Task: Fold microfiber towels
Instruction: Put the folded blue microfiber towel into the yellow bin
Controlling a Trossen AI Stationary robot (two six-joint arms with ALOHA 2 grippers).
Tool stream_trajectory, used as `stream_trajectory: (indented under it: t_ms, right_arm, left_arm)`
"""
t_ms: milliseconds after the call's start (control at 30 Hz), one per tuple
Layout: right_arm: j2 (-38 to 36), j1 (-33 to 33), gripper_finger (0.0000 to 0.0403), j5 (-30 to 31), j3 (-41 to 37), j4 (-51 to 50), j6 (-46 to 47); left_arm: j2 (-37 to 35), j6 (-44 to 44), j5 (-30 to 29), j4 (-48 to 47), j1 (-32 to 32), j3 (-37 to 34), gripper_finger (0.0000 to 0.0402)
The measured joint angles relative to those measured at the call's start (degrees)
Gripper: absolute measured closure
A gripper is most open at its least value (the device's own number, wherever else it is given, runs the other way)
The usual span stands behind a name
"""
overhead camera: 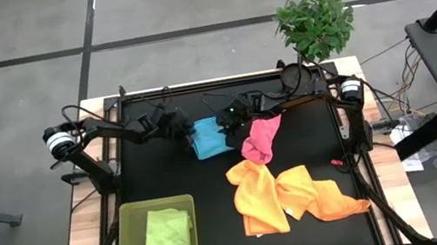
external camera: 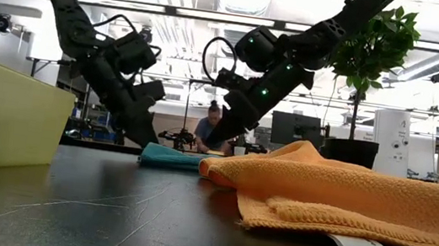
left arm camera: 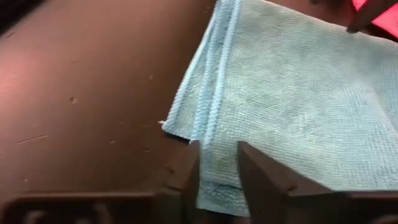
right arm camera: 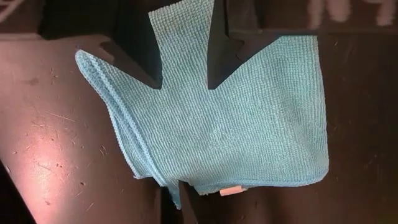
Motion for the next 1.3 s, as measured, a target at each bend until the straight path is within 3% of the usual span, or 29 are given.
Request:
stream_trajectory:
  t_ms: [67, 133, 633, 800, 933, 1200, 1300]
  right_arm:
    - [0.02, 0.0, 0.028, 0.0, 0.0, 0.02, 0.18]
    - [0.02, 0.01, 0.0278, 0.0, 0.0, 0.06, 0.21]
    - [0.04, 0.0, 0.0273, 0.02, -0.02, 0.04, 0.96]
    - [0.07, 0.02, 0.0274, 0.02, -0.02, 0.06, 0.94]
    - [0.09, 0.02, 0.0269, 0.02, -0.02, 0.07, 0.92]
    - [0.09, 0.02, 0.0257, 0.0, -0.07, 0.07, 0.92]
    - [0.09, 0.02, 0.0258, 0.0, -0.16, 0.09, 1.18]
  left_arm:
    - [0.0, 0.07, -0.02, 0.1, -0.13, 0.0, 0.037]
    - [0.0, -0.17, -0.06, 0.21, -0.09, 0.0, 0.0391]
    - [-6.68, 1.34, -2.6, 0.13, -0.22, 0.92, 0.0401]
    - [-6.98, 0.73, -1.49, -3.82, -0.19, 0.37, 0.0399]
    - [-5.69, 2.26, -1.37, -4.92, -0.22, -0.12, 0.0367]
    - [-0.02, 1.91, 0.42, -1.9, -0.22, -0.1, 0.0262]
    - [1.02, 2.03, 1.2, -1.7, -0.2, 0.04, 0.0243]
